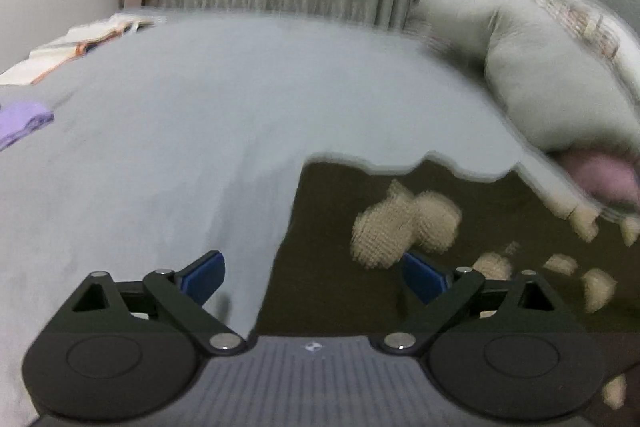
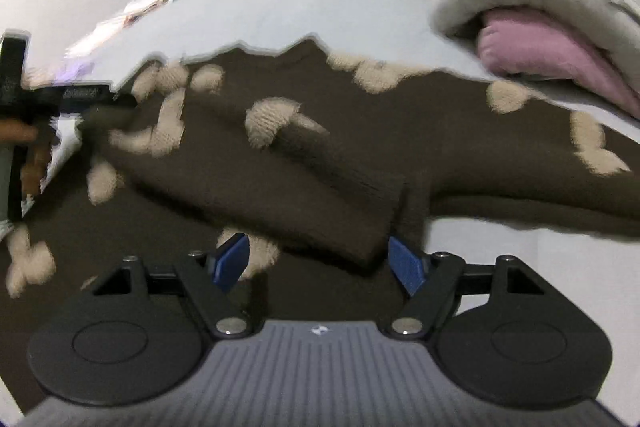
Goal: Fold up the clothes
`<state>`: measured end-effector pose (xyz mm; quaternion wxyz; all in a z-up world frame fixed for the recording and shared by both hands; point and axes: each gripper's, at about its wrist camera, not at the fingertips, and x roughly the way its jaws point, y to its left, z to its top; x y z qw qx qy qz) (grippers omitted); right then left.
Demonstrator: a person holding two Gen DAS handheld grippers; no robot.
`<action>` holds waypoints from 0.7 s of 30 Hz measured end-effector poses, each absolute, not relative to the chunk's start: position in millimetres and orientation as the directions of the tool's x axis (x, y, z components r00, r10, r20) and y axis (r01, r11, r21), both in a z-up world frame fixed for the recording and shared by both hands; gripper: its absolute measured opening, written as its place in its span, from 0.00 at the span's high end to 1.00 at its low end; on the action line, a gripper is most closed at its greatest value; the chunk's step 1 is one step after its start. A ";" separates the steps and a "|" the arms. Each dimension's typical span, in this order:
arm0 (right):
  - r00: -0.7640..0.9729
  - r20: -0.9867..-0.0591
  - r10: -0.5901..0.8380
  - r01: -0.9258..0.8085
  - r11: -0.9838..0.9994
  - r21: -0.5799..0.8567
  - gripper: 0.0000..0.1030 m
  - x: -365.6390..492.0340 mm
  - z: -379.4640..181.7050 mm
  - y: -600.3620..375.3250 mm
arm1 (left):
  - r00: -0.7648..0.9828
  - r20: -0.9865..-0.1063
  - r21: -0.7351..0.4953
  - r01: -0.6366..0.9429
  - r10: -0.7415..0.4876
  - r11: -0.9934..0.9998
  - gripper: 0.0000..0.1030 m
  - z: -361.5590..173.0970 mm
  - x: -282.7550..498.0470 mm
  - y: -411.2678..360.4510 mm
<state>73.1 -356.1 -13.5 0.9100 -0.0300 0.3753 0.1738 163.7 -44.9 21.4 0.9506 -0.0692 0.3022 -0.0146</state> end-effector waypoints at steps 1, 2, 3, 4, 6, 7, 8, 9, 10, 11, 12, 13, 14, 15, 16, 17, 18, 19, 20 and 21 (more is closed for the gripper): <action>0.658 -0.690 0.301 -0.342 0.936 0.082 0.24 73.0 -12.8 -354.1 | 0.831 -0.551 -0.162 -0.011 -0.081 0.987 0.07 25.5 159.4 -43.8; 0.658 -0.687 0.308 -0.345 0.935 0.088 0.24 73.0 -12.1 -352.2 | 0.832 -0.546 -0.177 -0.003 -0.096 0.984 0.07 24.8 156.4 -45.2; 0.658 -0.684 0.315 -0.348 0.933 0.094 0.24 72.9 -11.5 -350.2 | 0.830 -0.547 -0.186 0.007 -0.109 0.983 0.07 23.1 153.9 -47.9; 0.658 -0.681 0.322 -0.351 0.931 0.100 0.24 72.9 -10.8 -348.3 | 0.815 -0.568 -0.169 0.018 -0.112 0.985 0.07 17.8 153.8 -54.4; 0.658 -0.674 0.335 -0.357 0.927 0.113 0.23 72.7 -9.4 -344.4 | 0.773 -0.631 -0.079 0.024 -0.068 0.997 0.07 2.3 157.9 -69.2; 0.658 -0.671 0.342 -0.360 0.925 0.119 0.23 72.7 -8.8 -342.4 | 0.756 -0.653 -0.029 0.020 -0.034 0.999 0.06 -4.3 159.5 -73.8; 0.658 -0.667 0.349 -0.363 0.923 0.125 0.23 72.6 -8.1 -340.5 | 0.746 -0.665 0.000 0.016 -0.012 1.000 0.07 -6.9 159.1 -75.1; 0.653 -0.665 0.362 -0.376 0.917 0.131 0.23 70.6 -3.1 -345.5 | 0.755 -0.655 -0.027 0.008 -0.024 1.000 0.07 0.4 153.2 -68.3; 0.647 -0.663 0.378 -0.391 0.910 0.137 0.23 67.9 3.1 -352.6 | 0.764 -0.645 -0.055 0.002 -0.036 0.999 0.07 7.7 147.4 -61.5; 0.659 -0.646 0.386 -0.382 0.911 0.155 0.23 62.2 6.3 -362.6 | 0.772 -0.634 -0.082 -0.005 -0.048 0.997 0.07 15.0 141.5 -54.6; 0.697 -0.595 0.401 -0.358 0.913 0.196 0.23 57.2 17.4 -385.5 | 0.779 -0.624 -0.099 -0.010 -0.054 0.995 0.07 23.0 134.1 -47.5; 0.740 -0.524 0.420 -0.323 0.907 0.271 0.23 53.9 27.1 -416.0 | 0.782 -0.621 -0.091 -0.014 -0.046 0.996 0.06 30.8 124.9 -40.7; 0.784 -0.460 0.417 -0.254 0.891 0.376 0.21 52.2 31.4 -452.2 | 0.780 -0.624 -0.079 -0.016 -0.037 0.997 0.06 34.8 118.2 -35.6; 0.826 -0.399 0.397 -0.178 0.857 0.484 0.20 50.8 34.5 -489.6 | 0.777 -0.629 -0.058 -0.018 -0.022 0.998 0.05 40.6 105.0 -27.8; 0.869 -0.358 0.341 -0.074 0.806 0.588 0.20 49.7 31.5 -528.7 | 0.773 -0.634 -0.045 -0.017 -0.016 0.999 0.05 43.0 93.0 -22.6; 0.904 -0.345 0.251 0.052 0.738 0.673 0.20 47.2 23.3 -566.0 | 0.768 -0.640 -0.042 -0.013 -0.017 0.999 0.05 42.8 85.1 -19.0; 0.918 -0.370 0.144 0.184 0.673 0.717 0.20 42.6 13.5 -597.2 | 0.760 -0.650 -0.041 -0.006 -0.022 0.999 0.05 42.3 69.9 -14.1; 0.914 -0.401 0.055 0.270 0.656 0.705 0.20 37.0 6.7 -616.9 | 0.754 -0.657 -0.041 -0.001 -0.026 0.999 0.05 42.5 58.0 -10.5; 0.903 -0.428 -0.030 0.344 0.647 0.680 0.20 31.3 0.8 -633.9 | 0.752 -0.658 -0.051 0.003 -0.036 0.999 0.05 43.3 51.9 -8.9; 0.894 -0.439 -0.088 0.383 0.659 0.647 0.20 28.7 -5.7 -647.5 | 0.750 -0.659 -0.073 0.011 -0.056 0.997 0.05 40.3 39.0 -4.9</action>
